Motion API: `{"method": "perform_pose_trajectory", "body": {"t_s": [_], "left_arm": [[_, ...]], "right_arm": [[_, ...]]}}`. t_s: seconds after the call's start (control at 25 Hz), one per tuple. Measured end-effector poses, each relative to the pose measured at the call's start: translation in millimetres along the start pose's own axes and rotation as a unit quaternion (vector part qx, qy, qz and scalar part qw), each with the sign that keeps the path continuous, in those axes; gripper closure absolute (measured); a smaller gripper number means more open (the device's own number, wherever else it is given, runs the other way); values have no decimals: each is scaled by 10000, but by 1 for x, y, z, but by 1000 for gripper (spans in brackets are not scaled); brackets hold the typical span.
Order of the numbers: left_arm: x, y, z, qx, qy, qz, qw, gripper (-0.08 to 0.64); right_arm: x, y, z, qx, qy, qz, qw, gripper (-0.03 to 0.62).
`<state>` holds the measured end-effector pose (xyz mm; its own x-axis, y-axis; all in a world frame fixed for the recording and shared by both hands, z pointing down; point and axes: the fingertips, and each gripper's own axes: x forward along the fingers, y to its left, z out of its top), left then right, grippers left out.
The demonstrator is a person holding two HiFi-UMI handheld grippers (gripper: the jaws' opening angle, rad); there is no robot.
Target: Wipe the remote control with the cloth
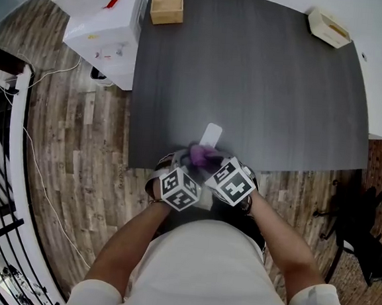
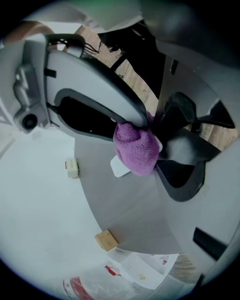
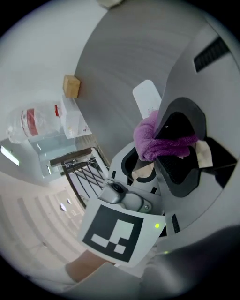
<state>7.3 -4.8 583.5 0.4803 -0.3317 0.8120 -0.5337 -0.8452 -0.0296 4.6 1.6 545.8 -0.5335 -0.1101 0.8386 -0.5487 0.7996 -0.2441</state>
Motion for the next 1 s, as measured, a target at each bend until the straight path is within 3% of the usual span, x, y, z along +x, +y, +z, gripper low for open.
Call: {"method": "perform_pose_trajectory", "body": {"t_s": [0.16, 0.4, 0.48, 0.56, 0.68, 0.84, 1.0], "left_arm": [[0, 0, 0, -38, -20, -5, 10000, 390], [-5, 1, -5, -198, -184, -167, 9995, 390], [-13, 0, -4, -258, -314, -321, 9987, 388], [-22, -2, 3, -143, -466, -396, 9980, 388], [-24, -9, 20, 579, -502, -366, 9964, 386], [-8, -27, 24, 1342, -227, -536, 9892, 344], [2, -25, 19, 1426, -224, -547, 9880, 293]], "right_arm": [[-6, 6, -5, 1155, -327, 684, 9904, 485], [-35, 15, -1, 1178, -594, 1263, 9832, 485], [-46, 2, 1, 1292, -755, 1073, 9829, 483], [-51, -21, -6, 1524, -785, 583, 9835, 483], [-52, -53, -29, 2111, -731, -139, 9746, 483], [-49, -63, -53, 2829, -720, -383, 9557, 483], [-49, -63, -60, 2901, -748, -524, 9526, 483]]}}
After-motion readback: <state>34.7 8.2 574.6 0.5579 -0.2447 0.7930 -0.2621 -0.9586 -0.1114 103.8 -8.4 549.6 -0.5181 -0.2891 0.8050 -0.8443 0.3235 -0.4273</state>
